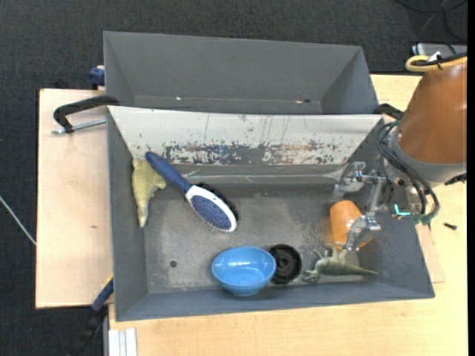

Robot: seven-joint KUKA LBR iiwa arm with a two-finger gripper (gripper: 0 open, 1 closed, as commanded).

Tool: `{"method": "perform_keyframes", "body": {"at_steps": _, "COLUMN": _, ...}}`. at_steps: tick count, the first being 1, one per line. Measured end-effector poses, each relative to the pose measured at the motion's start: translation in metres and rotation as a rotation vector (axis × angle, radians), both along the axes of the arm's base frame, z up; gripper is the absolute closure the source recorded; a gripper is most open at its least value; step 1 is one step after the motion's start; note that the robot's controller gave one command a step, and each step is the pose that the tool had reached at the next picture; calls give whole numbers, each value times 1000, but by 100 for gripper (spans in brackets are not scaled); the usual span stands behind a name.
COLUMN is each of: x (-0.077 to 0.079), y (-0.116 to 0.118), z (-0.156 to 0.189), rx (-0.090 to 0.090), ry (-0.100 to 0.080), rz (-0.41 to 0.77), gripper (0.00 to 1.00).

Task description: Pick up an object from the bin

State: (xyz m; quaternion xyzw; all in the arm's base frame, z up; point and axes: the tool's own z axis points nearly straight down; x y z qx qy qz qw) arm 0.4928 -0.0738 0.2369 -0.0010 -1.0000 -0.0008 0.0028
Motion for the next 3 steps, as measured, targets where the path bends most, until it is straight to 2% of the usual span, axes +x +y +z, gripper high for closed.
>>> {"method": "perform_keyframes", "body": {"at_steps": 1, "x": 3, "y": -15, "z": -136, "rx": 2, "ry": 1, "rz": 186, "gripper": 0}}
{"method": "perform_keyframes", "body": {"at_steps": 2, "x": 51, "y": -47, "z": -150, "rx": 9, "ry": -4, "rz": 227, "gripper": 0}}
{"method": "perform_keyframes", "body": {"at_steps": 3, "x": 70, "y": -50, "z": -156, "rx": 30, "ry": 1, "rz": 541, "gripper": 0}}
